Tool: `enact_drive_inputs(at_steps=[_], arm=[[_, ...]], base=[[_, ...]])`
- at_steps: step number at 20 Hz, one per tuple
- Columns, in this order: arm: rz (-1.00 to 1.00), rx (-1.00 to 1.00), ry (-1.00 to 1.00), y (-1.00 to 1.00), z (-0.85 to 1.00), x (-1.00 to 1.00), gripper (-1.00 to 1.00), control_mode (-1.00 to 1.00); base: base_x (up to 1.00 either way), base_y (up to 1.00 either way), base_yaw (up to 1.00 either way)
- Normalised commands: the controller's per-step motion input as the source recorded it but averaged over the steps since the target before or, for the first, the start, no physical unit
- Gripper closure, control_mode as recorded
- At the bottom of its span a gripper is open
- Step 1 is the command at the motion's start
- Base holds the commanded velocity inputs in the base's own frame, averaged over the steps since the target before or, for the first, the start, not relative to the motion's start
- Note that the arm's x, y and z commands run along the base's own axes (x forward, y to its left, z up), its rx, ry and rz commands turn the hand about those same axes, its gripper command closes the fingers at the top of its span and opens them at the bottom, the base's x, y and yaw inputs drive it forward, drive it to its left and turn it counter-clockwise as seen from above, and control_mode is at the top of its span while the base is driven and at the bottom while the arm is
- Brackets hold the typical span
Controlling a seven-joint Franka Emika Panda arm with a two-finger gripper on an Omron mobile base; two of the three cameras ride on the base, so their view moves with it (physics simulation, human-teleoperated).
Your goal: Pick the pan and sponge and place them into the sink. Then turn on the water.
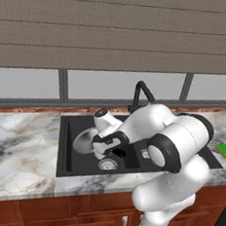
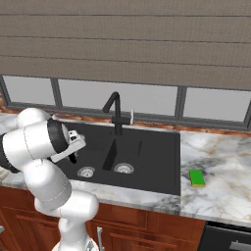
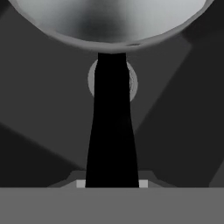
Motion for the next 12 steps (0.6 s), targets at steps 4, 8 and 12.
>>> enact_drive_inputs(at_steps=[4,8,12], arm=[[0.03,-0.08,0.0,0.16,-0.23,0.34,1.0,-1.0],[0.01,-0.06,0.0,0.16,-0.24,0.42,1.0,-1.0],[0.01,-0.05,0.0,0.18,-0.25,0.51,1.0,-1.0]], base=[[0.0,0.0,0.0],[0.0,0.0,0.0],[0.0,0.0,0.0]])
